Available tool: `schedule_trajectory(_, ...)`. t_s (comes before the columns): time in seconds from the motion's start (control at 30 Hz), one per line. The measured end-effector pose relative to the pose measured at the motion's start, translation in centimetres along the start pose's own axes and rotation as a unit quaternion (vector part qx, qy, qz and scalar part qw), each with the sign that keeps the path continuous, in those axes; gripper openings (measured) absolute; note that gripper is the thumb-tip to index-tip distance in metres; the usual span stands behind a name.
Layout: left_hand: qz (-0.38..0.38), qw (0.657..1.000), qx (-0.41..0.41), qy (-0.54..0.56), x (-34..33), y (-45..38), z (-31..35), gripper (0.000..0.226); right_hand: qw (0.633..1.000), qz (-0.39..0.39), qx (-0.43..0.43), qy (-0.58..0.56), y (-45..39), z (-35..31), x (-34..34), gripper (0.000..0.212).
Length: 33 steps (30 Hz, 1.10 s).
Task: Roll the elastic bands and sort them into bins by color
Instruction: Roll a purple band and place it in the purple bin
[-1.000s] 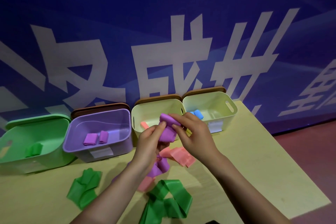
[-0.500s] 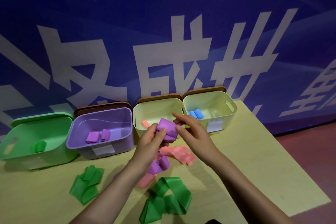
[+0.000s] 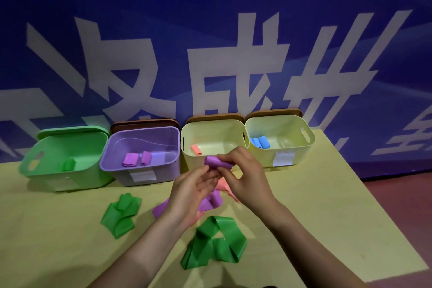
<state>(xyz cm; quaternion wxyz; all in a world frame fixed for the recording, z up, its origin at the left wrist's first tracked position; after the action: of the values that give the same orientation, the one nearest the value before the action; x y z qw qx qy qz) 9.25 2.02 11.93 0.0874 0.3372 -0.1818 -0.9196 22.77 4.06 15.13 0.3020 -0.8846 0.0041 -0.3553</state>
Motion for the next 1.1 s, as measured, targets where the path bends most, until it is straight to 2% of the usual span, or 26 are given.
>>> schedule_trajectory(0.07,-0.001,1.000,0.008,0.020,-0.1,0.2,0.5,0.021,1.000,0.006,0.029,0.003,0.0,-0.2,-0.4,0.023)
schedule_trajectory(0.13,-0.005,1.000,-0.007,0.016,0.0,0.5,0.9,0.024,0.998,-0.007,0.047,-0.028,0.2,-0.3,-0.7,0.020)
schedule_trajectory(0.23,-0.005,0.999,-0.044,0.000,0.8,0.5,1.3,0.040,0.981,-0.056,-0.045,-0.178,-0.2,0.2,-0.9,0.021)
schedule_trajectory(0.27,-0.009,0.998,-0.054,-0.019,1.0,0.5,1.5,0.038,0.974,-0.060,-0.073,-0.205,-0.3,0.4,-1.1,0.023)
schedule_trajectory(0.37,-0.031,0.994,-0.083,-0.070,1.0,0.7,2.3,0.025,0.975,-0.085,-0.091,-0.183,-0.8,0.3,-2.3,0.035)
schedule_trajectory(0.47,-0.016,0.986,-0.115,-0.118,1.7,0.3,3.5,0.020,0.968,-0.126,-0.103,-0.189,-1.5,-0.1,-3.9,0.029)
schedule_trajectory(0.53,-0.006,0.978,-0.129,-0.165,2.6,-0.1,4.3,0.019,0.950,-0.156,-0.151,-0.226,-2.2,-0.4,-4.9,0.019)
schedule_trajectory(0.63,-0.002,0.958,-0.156,-0.241,3.5,-0.1,5.9,0.022,0.905,-0.192,-0.234,-0.298,-2.9,-0.9,-6.4,0.020)
schedule_trajectory(0.8,-0.006,0.916,-0.209,-0.342,5.5,-0.2,8.6,0.025,0.871,-0.218,-0.256,-0.358,-3.8,-2.5,-8.4,0.019)
schedule_trajectory(0.87,-0.009,0.919,-0.219,-0.328,5.6,-0.3,9.1,0.027,0.853,-0.203,-0.268,-0.400,-4.1,-3.2,-8.9,0.017)
schedule_trajectory(0.9,0.000,0.932,-0.216,-0.292,5.6,-0.4,9.4,0.027,0.842,-0.188,-0.279,-0.422,-4.2,-3.6,-9.4,0.016)
schedule_trajectory(0.97,0.007,0.971,-0.181,-0.154,5.5,-0.7,10.0,0.023,0.824,-0.151,-0.307,-0.452,-4.4,-4.3,-10.3,0.018)
schedule_trajectory(1.03,-0.012,0.989,-0.139,-0.039,5.7,-1.2,10.8,0.020,0.819,-0.110,-0.321,-0.462,-5.0,-5.1,-10.9,0.020)
schedule_trajectory(1.1,-0.035,0.990,-0.131,-0.033,6.2,-1.6,11.9,0.024,0.823,-0.096,-0.306,-0.469,-6.1,-6.2,-11.5,0.015)
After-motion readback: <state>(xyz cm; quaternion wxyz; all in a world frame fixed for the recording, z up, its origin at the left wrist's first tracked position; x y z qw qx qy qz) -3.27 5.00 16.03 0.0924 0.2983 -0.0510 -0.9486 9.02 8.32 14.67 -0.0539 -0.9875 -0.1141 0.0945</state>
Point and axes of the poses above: each hand's wrist, its own y-axis away from the middle knuckle, its own x-axis out of the back of the hand, z = x × y, the point moved 4 cm from there along -y, towards the middle knuckle, and after that the axes turned 9 degrees about y, right-handed, at the moved point
